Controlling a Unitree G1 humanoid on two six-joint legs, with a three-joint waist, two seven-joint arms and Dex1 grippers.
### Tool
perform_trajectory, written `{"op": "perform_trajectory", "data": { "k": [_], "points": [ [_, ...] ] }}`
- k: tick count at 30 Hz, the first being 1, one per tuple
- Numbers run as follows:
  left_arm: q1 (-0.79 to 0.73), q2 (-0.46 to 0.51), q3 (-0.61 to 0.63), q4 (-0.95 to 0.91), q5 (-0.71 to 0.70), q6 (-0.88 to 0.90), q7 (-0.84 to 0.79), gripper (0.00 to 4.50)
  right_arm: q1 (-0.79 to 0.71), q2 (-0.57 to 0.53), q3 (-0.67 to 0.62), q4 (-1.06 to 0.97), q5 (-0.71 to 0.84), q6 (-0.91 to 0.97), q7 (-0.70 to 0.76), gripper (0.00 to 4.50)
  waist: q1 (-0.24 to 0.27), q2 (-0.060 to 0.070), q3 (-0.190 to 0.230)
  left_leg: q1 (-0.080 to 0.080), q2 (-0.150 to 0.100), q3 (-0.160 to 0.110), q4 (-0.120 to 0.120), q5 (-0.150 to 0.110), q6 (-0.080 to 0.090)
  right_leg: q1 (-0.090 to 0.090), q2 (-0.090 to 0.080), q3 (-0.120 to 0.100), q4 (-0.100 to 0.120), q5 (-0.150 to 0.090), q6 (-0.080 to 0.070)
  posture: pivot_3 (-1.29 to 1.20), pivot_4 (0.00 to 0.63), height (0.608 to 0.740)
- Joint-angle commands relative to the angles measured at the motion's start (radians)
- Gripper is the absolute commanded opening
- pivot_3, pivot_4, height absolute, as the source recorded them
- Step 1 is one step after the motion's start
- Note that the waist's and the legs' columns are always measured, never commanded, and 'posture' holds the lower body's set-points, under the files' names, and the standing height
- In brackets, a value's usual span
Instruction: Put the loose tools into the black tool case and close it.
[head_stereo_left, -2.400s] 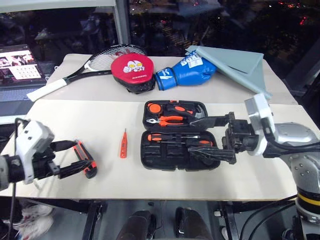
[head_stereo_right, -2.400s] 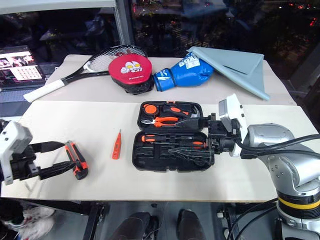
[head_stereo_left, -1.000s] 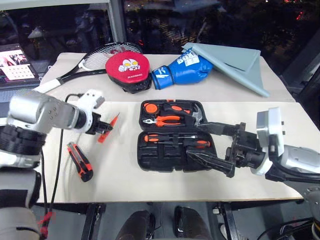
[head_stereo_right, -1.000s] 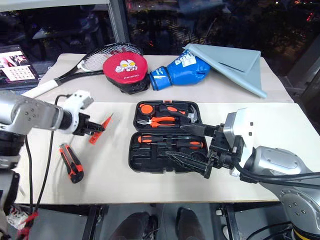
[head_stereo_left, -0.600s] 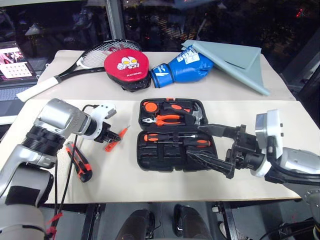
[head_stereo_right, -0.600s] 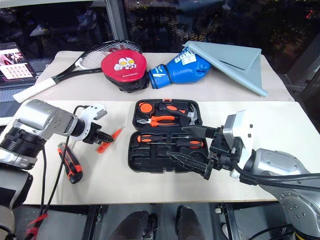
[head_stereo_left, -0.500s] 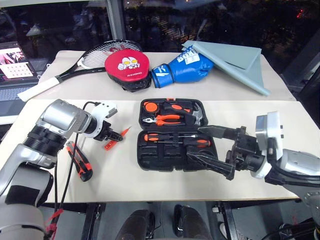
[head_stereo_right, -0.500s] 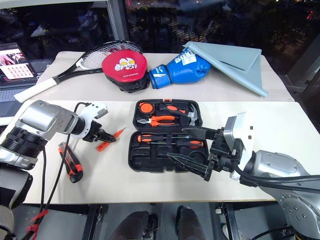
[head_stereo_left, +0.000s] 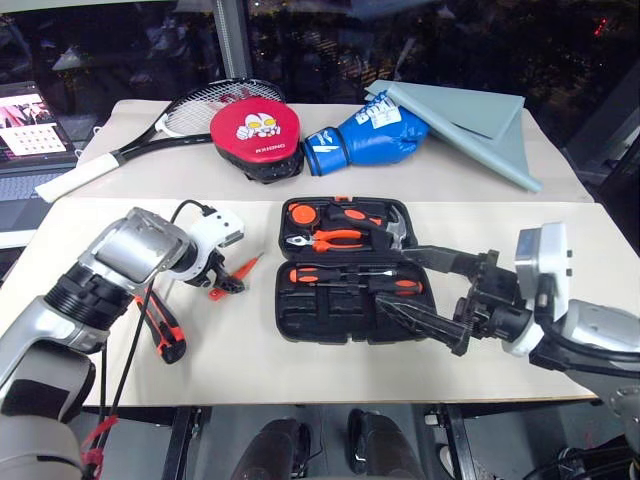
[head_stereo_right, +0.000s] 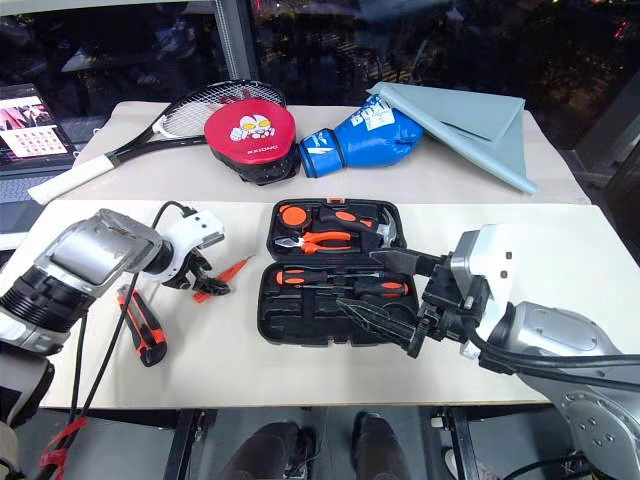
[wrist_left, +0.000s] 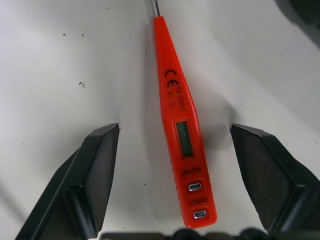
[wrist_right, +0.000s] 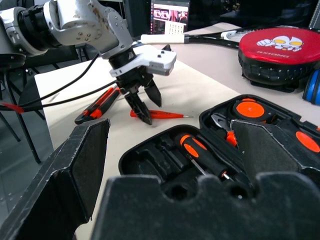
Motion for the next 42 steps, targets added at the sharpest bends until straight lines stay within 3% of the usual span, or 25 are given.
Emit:
{"op": "perform_trajectory", "data": {
  "k": [1,6,7,10,14,22,29,38,42],
  "points": [
    [0.019,0.008,-0.018,-0.021,0.019,-0.008,-0.051,2.33,-0.020,-0.004,-0.004,-0.021,0.021,-0.026,-0.005,4.50,0.000,0.000,0.000,0.000,0.000,0.000,0.000,0.000,0.000,0.000,0.000,0.000,0.000,0.000,0.000,0.00,0.150,0.732],
    [0.016,-0.005,0.006,0.017,0.041,-0.018,-0.070,0.50,-0.022,-0.010,0.000,-0.022,0.017,-0.026,0.004,4.50,0.000,0.000,0.000,0.000,0.000,0.000,0.000,0.001,0.001,0.000,0.000,0.000,0.000,0.000,0.000,0.00,0.150,0.732],
    [0.012,-0.009,0.017,0.034,0.039,-0.018,-0.074,0.41,-0.023,-0.011,0.000,-0.023,0.015,-0.027,0.005,4.50,0.000,0.000,0.000,0.000,0.000,0.000,0.000,0.001,0.001,0.000,0.000,0.000,0.000,0.000,0.000,0.00,0.150,0.732],
    [-0.053,-0.012,0.060,0.167,0.062,-0.106,-0.109,0.41,-0.019,-0.021,-0.009,-0.026,0.001,-0.025,0.003,4.50,0.000,0.000,0.000,0.000,0.000,0.000,0.000,0.001,0.002,0.000,0.000,0.000,0.001,0.000,0.000,0.00,0.150,0.732],
    [-0.187,-0.054,0.094,0.288,0.081,-0.413,-0.261,0.41,0.037,-0.037,-0.039,-0.041,0.085,-0.011,0.026,4.50,0.008,-0.001,0.000,-0.001,0.001,0.000,0.002,0.001,0.002,0.000,0.001,-0.001,0.001,0.000,0.000,0.00,0.150,0.732],
    [-0.308,-0.201,0.021,0.264,0.133,-0.622,-0.496,0.41,0.068,-0.085,0.001,-0.056,0.005,-0.020,0.040,4.50,0.022,-0.001,0.000,-0.004,0.000,0.002,0.007,-0.002,0.008,-0.001,-0.001,-0.002,-0.002,0.001,0.002,0.00,0.150,0.732],
    [-0.258,-0.316,-0.081,0.192,0.231,-0.570,-0.509,0.41,0.073,-0.076,-0.008,-0.093,0.011,-0.019,-0.032,4.50,0.021,-0.001,0.000,-0.005,0.001,0.002,0.009,0.000,0.013,-0.001,-0.001,-0.001,0.000,0.001,0.002,0.00,0.150,0.732],
    [-0.182,-0.318,-0.142,0.081,0.294,-0.463,-0.535,0.41,0.096,-0.081,-0.042,-0.116,0.037,-0.026,-0.096,4.50,0.024,-0.001,0.000,-0.006,0.001,0.002,0.010,0.000,0.016,-0.001,-0.001,-0.001,0.000,0.001,0.002,0.00,0.150,0.732],
    [-0.180,-0.361,-0.145,0.102,0.308,-0.417,-0.506,0.41,0.089,-0.077,-0.033,-0.117,0.033,-0.031,-0.114,4.50,0.025,0.000,0.000,-0.006,0.001,0.002,0.010,0.000,0.016,0.000,-0.001,-0.001,0.000,0.001,0.002,0.00,0.150,0.732]
  ]
}}
